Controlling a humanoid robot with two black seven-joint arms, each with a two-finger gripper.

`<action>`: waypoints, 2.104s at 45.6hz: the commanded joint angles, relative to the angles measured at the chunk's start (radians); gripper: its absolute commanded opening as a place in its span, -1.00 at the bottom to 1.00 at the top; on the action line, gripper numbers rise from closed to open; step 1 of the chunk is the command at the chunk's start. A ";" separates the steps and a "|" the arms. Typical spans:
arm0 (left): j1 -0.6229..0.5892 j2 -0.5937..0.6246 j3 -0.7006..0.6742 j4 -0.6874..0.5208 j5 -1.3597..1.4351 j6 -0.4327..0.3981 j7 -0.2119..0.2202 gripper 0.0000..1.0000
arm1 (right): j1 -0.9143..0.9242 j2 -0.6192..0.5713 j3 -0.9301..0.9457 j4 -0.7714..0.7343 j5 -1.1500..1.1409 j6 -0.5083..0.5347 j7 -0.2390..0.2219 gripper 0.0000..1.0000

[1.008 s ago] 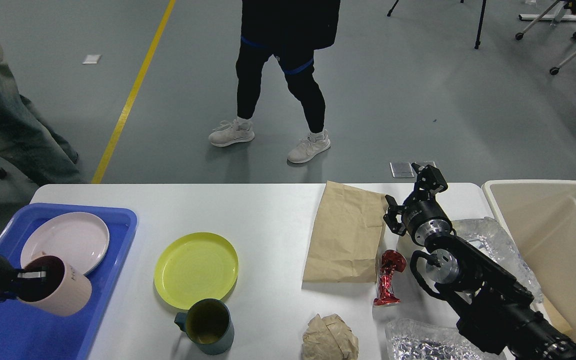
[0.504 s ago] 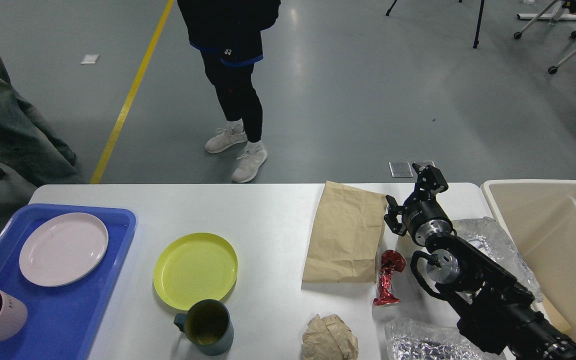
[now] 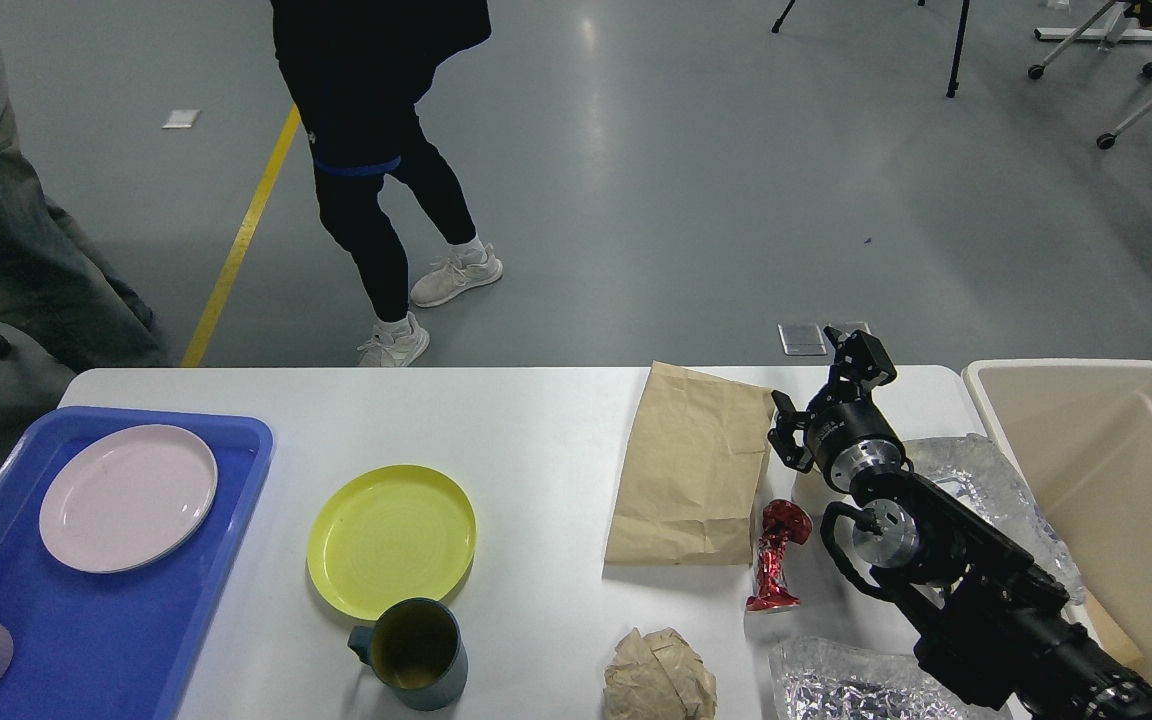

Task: Tidy desktop
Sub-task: 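Move the left gripper toward the dark teal cup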

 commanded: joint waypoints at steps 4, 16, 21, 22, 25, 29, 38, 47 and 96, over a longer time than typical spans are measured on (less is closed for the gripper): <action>0.015 0.000 -0.002 0.016 0.000 -0.004 0.001 -0.71 | 0.002 0.001 0.000 0.000 0.000 0.001 0.000 1.00; 0.013 0.001 -0.002 0.037 0.000 -0.003 0.000 -0.45 | 0.000 0.001 0.000 0.000 0.000 0.001 0.000 1.00; 0.012 0.001 -0.002 0.042 0.000 -0.003 -0.003 -0.27 | 0.000 0.001 0.000 0.000 0.000 0.000 0.000 1.00; 0.010 0.001 -0.002 0.042 0.000 -0.004 -0.005 -0.24 | 0.002 0.000 0.000 0.000 0.000 0.000 0.000 1.00; 0.006 0.001 -0.004 0.042 -0.001 -0.007 -0.006 -0.18 | 0.002 0.001 0.000 0.000 0.000 0.001 0.000 1.00; 0.003 0.003 -0.007 0.040 -0.001 -0.009 -0.008 -0.06 | 0.000 0.001 0.000 0.001 0.000 0.000 0.000 1.00; -0.005 0.044 -0.050 0.042 -0.001 -0.009 -0.008 0.35 | 0.000 0.000 0.000 0.000 0.000 0.000 0.000 1.00; -0.036 0.058 -0.063 0.042 0.000 -0.039 -0.008 0.55 | 0.000 0.001 0.000 0.000 0.000 0.001 0.000 1.00; -0.723 -0.032 -0.054 -0.309 -0.014 -0.567 0.064 0.59 | 0.000 0.001 0.000 0.000 0.000 0.000 0.000 1.00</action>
